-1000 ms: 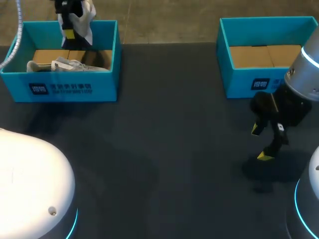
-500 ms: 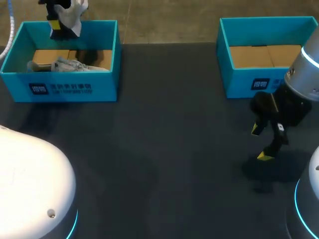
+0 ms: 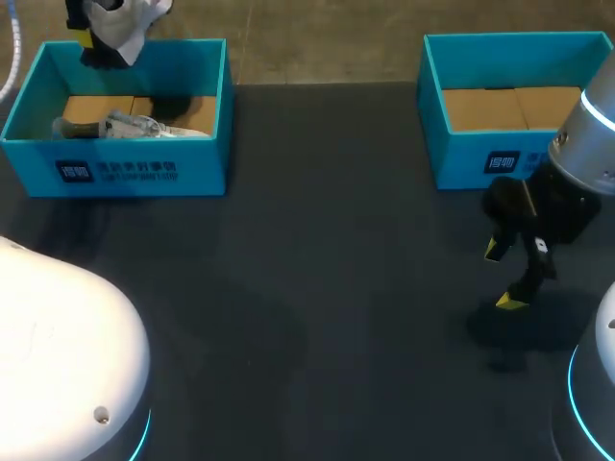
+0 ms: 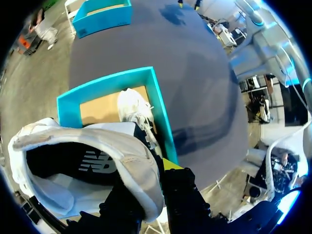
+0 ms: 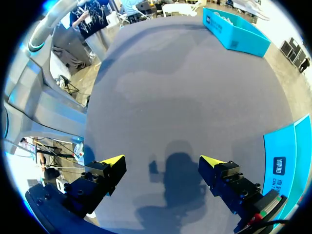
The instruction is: Take the shoe out of the shoebox, open the shoe tongue, remove and reinsert the insole, then place the shoe into the shoebox
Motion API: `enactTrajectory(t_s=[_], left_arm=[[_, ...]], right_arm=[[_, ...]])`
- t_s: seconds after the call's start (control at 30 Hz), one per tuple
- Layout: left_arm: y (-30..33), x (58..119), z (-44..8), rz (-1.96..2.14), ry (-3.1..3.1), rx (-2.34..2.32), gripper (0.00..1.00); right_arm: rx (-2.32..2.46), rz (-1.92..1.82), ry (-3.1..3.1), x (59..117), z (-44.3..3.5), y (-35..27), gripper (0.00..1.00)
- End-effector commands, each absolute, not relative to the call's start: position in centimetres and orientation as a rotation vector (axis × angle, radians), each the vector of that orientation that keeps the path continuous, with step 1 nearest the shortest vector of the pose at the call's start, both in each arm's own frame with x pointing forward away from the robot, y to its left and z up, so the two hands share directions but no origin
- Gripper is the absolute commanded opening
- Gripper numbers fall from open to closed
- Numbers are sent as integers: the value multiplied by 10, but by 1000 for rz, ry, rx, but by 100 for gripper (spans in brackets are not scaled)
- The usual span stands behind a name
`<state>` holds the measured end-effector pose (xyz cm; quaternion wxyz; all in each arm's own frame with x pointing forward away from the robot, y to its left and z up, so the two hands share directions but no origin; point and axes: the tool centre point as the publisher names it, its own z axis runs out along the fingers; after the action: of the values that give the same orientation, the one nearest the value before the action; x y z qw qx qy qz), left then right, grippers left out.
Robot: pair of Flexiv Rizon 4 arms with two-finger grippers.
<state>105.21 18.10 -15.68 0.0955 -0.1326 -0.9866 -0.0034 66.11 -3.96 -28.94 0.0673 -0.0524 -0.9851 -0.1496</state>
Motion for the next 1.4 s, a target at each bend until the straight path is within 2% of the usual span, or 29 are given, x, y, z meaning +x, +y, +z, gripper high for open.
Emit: enactTrajectory(t_s=[0.03,0.63,1.0,1.4], left_arm=[[190,1057,-154,80,-2923,-370,0],[190,1057,-154,80,-2923,-370,0],[220,1072,-173,-197,-2821,-1105,0],[244,1070,-176,-307,-2709,-1438,0]], right_arm=[[-159,-448,-2969,661,-290,-39,100],[-159,-448,-2969,661,-290,-39,100],[-159,-448,-2969,661,-290,-39,100],[-159,-448,-2969,661,-290,-39,100]])
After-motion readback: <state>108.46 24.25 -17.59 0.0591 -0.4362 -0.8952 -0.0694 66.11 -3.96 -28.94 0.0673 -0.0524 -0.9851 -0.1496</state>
